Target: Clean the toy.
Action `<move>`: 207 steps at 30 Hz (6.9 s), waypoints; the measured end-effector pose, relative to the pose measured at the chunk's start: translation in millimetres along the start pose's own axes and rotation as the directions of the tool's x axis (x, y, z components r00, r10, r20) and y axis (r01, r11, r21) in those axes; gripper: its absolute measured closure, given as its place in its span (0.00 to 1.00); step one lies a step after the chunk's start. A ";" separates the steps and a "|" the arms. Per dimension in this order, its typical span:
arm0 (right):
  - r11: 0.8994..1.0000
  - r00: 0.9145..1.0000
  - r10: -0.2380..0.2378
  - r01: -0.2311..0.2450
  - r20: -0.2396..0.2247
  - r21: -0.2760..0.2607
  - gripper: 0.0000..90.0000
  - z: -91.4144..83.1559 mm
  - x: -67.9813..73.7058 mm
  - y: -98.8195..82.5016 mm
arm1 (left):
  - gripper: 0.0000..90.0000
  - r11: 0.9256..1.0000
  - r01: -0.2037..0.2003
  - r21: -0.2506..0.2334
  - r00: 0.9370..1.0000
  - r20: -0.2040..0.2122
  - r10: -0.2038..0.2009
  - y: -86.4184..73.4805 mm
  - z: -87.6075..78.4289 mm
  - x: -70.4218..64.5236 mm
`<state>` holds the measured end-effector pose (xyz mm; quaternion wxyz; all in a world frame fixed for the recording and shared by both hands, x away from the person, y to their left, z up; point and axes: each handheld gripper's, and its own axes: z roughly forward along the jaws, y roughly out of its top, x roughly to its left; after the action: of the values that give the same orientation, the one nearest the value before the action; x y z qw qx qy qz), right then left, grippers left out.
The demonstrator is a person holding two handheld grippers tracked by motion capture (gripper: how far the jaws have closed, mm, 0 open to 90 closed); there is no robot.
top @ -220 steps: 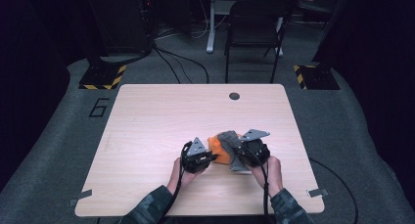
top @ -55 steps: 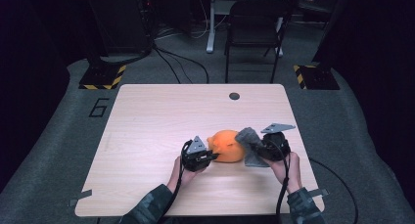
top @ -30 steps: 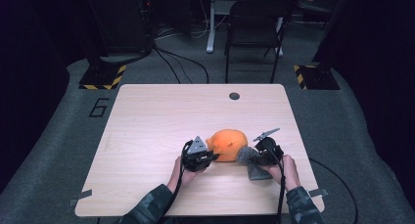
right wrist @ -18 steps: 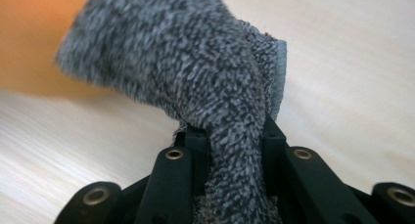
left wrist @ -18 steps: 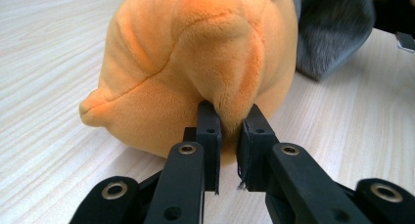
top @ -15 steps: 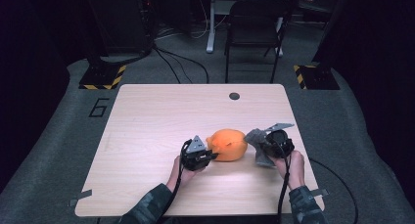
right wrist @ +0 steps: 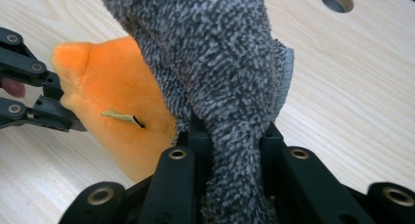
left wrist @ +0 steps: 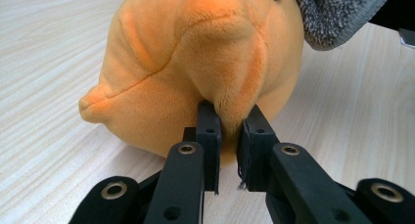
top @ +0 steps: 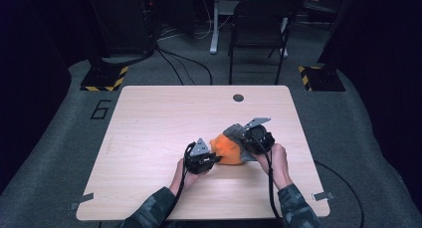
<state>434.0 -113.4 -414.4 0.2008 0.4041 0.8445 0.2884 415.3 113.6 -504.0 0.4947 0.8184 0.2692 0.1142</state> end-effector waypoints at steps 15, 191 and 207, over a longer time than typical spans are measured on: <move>1.000 1.000 0.002 -0.002 0.014 0.011 0.85 6.8 0.0 1.1 | 0.28 0.982 -0.188 0.027 0.974 -0.125 0.190 -5.1 1.4 -14.2; 0.992 0.997 -0.071 0.072 0.020 -0.101 0.83 -5.5 51.5 -6.3 | 0.86 1.000 0.005 0.001 0.996 -0.088 -0.005 -6.5 -1.3 1.9; 0.998 0.994 0.062 -0.060 0.088 -0.023 0.83 0.1 -2.9 -52.4 | 0.86 0.998 0.063 -0.005 0.996 -0.062 -0.063 -4.7 -1.2 4.9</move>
<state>406.1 -142.2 -448.1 0.2334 0.4401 0.8190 0.2848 417.2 118.8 -507.9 0.4909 0.8047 0.3099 0.1244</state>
